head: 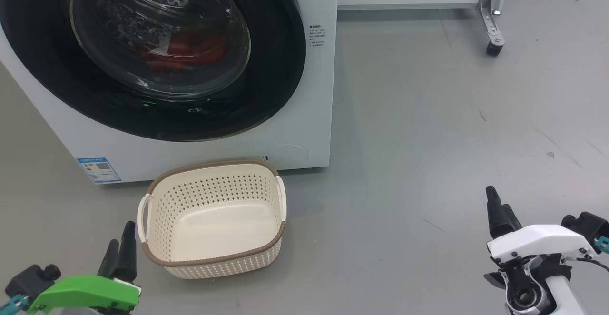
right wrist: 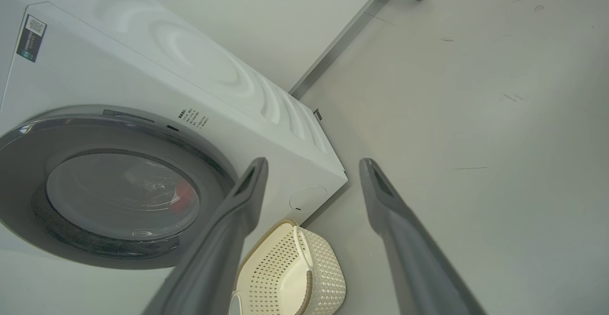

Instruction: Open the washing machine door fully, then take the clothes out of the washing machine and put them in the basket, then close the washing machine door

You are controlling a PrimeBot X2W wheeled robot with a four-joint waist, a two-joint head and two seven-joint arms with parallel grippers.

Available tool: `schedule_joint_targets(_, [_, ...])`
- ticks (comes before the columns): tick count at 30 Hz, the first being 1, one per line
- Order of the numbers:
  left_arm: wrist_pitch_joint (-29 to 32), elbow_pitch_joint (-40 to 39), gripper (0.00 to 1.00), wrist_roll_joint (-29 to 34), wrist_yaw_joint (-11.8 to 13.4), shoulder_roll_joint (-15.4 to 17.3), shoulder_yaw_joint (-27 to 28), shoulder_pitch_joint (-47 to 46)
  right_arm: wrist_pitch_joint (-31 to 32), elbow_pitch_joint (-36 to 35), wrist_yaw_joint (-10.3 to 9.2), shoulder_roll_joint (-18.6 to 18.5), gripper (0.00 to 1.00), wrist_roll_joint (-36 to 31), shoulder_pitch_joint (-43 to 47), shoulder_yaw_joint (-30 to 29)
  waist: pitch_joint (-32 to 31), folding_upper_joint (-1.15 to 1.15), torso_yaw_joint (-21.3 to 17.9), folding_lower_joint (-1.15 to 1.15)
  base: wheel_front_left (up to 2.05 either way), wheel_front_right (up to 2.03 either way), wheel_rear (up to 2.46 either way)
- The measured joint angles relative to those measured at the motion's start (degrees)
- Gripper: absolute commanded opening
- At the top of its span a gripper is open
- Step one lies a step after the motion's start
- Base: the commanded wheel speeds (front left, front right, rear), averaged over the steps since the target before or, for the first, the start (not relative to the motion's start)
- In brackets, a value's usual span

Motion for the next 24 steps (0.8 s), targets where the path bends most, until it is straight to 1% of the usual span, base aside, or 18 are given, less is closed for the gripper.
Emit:
schedule_joint_targets(1, [0.0,0.0,1.0,0.0,0.0,0.0,0.0,0.0,0.0,0.0,0.0,0.0,1.0,0.0,0.0,0.0,0.0,0.0,0.0,0.0,0.0,0.0,0.0])
schedule_joint_targets(3, [-0.6,-0.1,1.0,2.8,0.0,0.1,0.0,-0.6,-0.4,0.4,-0.35,-0.3,1.0,-2.4,-0.2,1.2,0.0,0.0,0.0,0.0,0.0,0.0,0.0])
schedule_joint_targets(11, [-2.1,-0.2,1.0,10.2,0.0,0.9,-1.0,-0.6,-2.1,1.2,-0.87,-1.2,1.0,-9.2,-1.7,4.3,-0.1,0.0,0.2,0.0,0.0,0.0,0.0])
schedule_joint_targets(13, [-2.5,-0.2,1.0,11.8,0.0,1.0,-1.1,-0.6,-2.4,1.4,-1.27,-1.5,1.0,-11.1,-2.1,5.2,-0.1,0.0,0.2,0.0,0.0,0.0,0.0])
schedule_joint_targets(24, [-4.6,0.0,1.0,22.3,0.0,1.5,-2.6,-0.6,-4.6,4.2,-1.42,-2.8,1.0,-19.8,-3.3,10.0,-0.1,0.0,0.4,0.0,0.0,0.0,0.0])
